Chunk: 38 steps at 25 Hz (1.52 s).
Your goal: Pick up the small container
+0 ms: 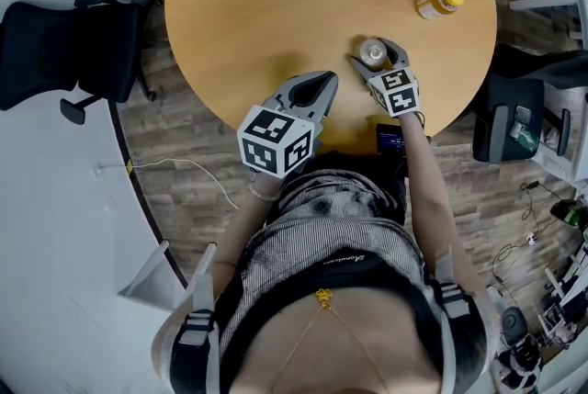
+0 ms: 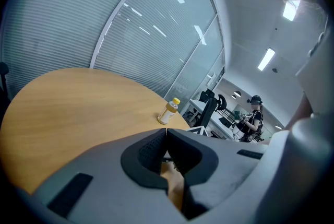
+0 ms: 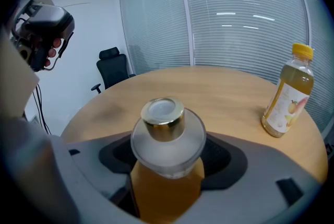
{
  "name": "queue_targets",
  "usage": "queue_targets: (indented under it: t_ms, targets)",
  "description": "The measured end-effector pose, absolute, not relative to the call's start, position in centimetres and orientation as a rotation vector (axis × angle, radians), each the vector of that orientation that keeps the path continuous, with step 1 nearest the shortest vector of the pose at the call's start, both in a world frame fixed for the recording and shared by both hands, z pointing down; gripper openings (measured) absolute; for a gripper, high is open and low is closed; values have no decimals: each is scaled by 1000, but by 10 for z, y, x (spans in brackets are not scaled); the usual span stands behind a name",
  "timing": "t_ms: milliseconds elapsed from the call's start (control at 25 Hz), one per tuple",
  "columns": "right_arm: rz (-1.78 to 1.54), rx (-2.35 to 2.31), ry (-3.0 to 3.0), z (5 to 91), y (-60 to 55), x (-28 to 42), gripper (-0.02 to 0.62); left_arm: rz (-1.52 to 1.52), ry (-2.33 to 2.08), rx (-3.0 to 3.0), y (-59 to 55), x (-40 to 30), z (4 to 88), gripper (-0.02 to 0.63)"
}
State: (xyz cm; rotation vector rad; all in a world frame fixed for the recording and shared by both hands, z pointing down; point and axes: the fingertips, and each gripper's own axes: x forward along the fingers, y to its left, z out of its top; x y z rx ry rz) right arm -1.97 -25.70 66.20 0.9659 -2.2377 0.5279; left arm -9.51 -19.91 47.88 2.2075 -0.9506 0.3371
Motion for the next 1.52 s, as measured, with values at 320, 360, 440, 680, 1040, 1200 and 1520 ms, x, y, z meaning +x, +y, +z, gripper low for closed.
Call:
queue_targets:
  t_ms: [320, 360, 440, 680, 1040, 1200, 1520]
  targets:
    - [484, 909, -2276, 661, -255, -25, 336, 336, -956, 2205, -194, -100, 479, 21]
    - [482, 908, -2275, 661, -255, -25, 336, 336, -958, 2206, -193, -99, 479, 23]
    - [477, 905, -2274, 661, -255, -22, 336, 335, -960, 2209, -192, -97, 477, 21]
    - [466, 841, -2278, 661, -248, -24, 336, 334, -973, 2220, -188, -104, 472, 21]
    - [467, 775, -2293, 657, -237, -29, 337, 341, -972, 2231, -183, -104, 469, 21]
    - [459, 768, -2317, 648, -236, -31, 337, 345, -969, 2233, -179, -102, 471, 21]
    - [425, 765, -2354, 622, -232, -33, 337, 338, -972, 2236, -176, -106, 469, 23]
